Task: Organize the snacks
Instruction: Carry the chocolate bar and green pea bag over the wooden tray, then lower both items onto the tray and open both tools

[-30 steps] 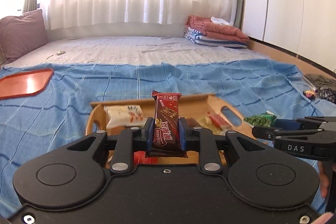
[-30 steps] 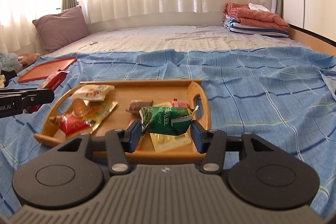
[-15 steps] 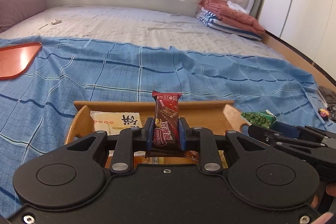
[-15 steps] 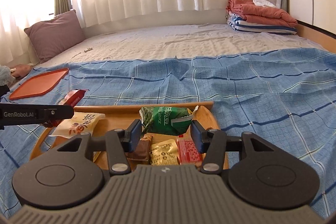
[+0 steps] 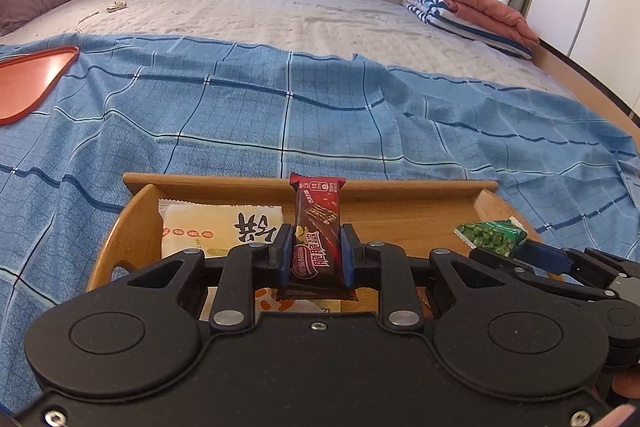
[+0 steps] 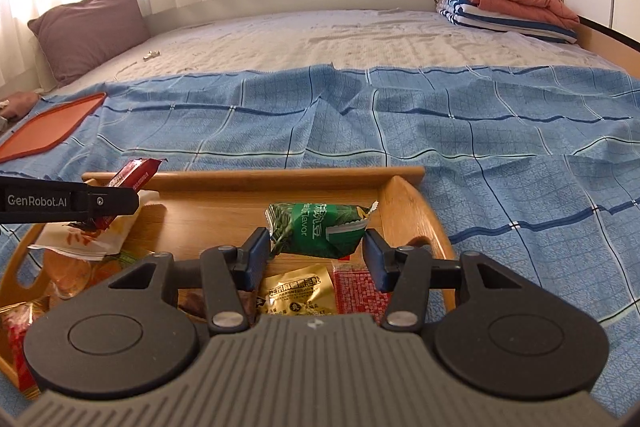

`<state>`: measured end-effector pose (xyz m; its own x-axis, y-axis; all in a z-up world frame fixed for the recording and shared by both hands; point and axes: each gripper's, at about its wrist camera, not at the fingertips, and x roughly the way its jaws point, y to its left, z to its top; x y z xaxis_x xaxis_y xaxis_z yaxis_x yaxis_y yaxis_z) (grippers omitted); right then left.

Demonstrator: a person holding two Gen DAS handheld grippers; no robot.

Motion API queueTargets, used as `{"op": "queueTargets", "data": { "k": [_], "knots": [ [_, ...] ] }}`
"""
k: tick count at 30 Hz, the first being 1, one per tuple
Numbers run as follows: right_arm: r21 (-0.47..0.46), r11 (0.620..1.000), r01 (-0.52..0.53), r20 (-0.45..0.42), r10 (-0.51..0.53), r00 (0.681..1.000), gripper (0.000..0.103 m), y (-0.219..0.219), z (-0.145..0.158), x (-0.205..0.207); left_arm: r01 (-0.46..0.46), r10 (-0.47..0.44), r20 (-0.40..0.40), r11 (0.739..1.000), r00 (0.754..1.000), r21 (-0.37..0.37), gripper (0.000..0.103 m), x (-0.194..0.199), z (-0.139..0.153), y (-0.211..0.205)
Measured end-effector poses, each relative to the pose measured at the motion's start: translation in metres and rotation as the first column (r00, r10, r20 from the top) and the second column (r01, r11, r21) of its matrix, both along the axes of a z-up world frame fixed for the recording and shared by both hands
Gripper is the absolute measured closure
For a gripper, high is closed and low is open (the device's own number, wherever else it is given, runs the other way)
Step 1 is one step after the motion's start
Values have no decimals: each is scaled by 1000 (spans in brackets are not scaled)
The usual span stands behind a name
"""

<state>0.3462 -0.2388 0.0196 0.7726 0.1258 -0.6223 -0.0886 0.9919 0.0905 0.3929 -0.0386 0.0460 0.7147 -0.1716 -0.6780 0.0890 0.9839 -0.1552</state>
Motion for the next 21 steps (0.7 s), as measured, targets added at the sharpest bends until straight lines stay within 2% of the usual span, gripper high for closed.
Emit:
{"op": "queueTargets", "data": {
  "k": [21],
  "knots": [
    [-4, 999, -38, -20, 38, 999, 47, 12, -20, 12, 12, -12, 2, 998, 1000, 58, 80, 15, -19, -13]
  ]
}}
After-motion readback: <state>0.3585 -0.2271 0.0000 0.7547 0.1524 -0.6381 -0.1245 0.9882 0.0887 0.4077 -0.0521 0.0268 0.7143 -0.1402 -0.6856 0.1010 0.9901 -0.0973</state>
